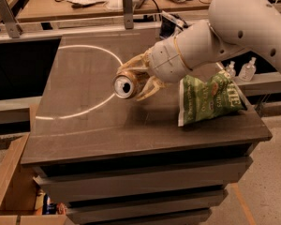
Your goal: Knock orange can over
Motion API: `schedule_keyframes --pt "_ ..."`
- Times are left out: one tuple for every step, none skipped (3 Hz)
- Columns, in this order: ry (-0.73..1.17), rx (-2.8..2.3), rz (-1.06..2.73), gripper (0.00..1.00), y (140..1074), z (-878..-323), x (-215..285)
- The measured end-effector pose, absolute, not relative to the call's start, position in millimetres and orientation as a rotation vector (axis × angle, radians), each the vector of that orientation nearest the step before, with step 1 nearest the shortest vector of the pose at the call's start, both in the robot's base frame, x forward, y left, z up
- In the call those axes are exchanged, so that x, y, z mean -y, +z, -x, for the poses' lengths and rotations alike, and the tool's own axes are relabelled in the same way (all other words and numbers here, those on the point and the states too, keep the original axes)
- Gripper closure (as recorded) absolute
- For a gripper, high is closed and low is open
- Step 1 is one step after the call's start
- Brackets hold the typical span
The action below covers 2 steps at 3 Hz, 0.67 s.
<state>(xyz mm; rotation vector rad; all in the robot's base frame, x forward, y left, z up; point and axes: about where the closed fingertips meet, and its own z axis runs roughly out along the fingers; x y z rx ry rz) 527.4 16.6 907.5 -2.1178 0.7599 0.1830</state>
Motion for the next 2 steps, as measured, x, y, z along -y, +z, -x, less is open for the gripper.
schedule_keyframes --pt "0.174 -0.709 2.196 1.00 906.7 -522.4 -23.0" --pt "0.170 -0.700 2.318 1.00 895.7 -515.0 -28.8"
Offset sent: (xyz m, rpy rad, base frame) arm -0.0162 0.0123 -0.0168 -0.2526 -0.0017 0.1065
